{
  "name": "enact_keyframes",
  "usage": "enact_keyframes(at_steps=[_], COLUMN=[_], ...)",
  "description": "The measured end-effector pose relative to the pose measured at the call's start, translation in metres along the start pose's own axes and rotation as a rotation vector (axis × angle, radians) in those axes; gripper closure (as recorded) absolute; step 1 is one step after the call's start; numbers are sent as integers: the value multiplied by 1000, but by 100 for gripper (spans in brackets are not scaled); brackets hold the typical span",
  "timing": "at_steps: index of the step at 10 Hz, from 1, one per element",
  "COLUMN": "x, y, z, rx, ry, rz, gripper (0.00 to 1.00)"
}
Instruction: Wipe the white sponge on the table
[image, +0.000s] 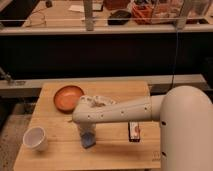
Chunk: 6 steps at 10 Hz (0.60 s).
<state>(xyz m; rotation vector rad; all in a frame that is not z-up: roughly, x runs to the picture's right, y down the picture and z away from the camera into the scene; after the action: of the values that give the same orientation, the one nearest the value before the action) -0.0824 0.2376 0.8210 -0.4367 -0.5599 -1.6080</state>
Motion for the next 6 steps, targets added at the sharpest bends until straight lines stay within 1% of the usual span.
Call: enact_keyframes(at_steps=[1,3,4,6], x=[2,6,7,5], y=[11,50,63,76], z=[-3,-12,-14,-15], rx=[-8,-25,-30,-38], ry=[8,24,26,23], rz=[22,91,120,162], gripper=[100,100,100,100])
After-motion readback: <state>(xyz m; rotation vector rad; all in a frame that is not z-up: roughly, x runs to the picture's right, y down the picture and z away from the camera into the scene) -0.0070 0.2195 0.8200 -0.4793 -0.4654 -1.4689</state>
